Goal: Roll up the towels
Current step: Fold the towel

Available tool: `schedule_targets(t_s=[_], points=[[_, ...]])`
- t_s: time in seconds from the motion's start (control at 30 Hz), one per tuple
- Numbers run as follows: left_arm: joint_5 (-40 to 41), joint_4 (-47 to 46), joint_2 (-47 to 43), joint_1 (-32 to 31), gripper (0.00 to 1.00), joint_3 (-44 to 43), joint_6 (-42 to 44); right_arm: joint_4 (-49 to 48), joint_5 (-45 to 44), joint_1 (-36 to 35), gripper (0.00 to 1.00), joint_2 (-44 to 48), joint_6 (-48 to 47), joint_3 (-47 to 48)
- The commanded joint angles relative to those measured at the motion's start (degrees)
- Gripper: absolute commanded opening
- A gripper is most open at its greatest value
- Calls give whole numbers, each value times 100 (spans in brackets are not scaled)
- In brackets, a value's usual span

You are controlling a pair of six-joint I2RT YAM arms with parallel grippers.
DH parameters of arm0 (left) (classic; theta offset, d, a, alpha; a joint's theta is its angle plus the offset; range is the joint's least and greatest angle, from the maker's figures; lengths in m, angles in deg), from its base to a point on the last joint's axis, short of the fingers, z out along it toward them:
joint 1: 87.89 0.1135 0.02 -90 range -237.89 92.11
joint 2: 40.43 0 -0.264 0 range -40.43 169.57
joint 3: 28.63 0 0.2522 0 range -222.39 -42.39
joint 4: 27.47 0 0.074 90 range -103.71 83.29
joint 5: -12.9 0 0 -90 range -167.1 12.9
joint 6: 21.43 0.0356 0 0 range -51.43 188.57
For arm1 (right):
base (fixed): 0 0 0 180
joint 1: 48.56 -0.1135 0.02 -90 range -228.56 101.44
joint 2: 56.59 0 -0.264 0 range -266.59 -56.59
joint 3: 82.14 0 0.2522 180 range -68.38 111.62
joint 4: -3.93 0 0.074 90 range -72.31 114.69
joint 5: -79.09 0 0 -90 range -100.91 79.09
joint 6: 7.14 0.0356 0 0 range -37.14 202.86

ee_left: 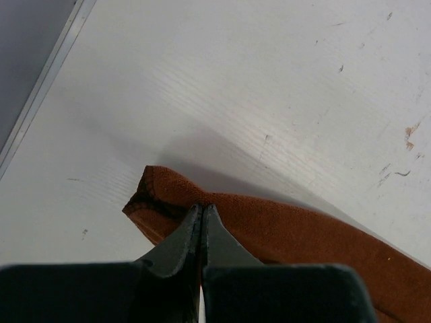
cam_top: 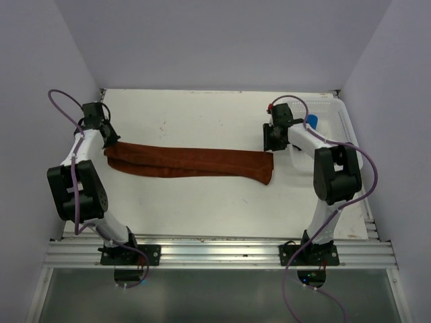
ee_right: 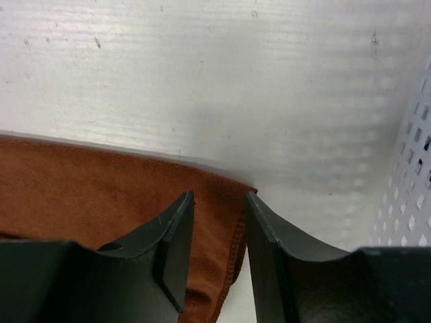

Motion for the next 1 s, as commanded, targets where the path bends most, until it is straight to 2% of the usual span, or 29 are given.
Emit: schedule_targets(t_s=[0.0,0.27,0.43,0.47,0.5,0.57,0.7,0.97], points=[[15,14,-107,-68,0,-216,140,-121,-37,25,40,-128,23,337],[147,330,-71,-94,0,-234,193,266,-99,-1,40,-462,40,804],[462,410,-220,-94,16,-15,79,424,-318,-89,39,-462,-12,821],[542,392,-282,-94,21,56,9,450,-345,-115,39,-462,-13,821],[595,296,-343,-94,32,126,0,459,-371,-124,39,-471,-13,821],[744,217,-432,-94,39,223,-27,477,-459,-159,39,-524,-39,804],[719,199,-274,-94,47,75,-71,565,-503,-177,39,-682,-65,856],[745,138,429,-77,50,-383,-71,574,-512,-186,34,-726,-127,724]])
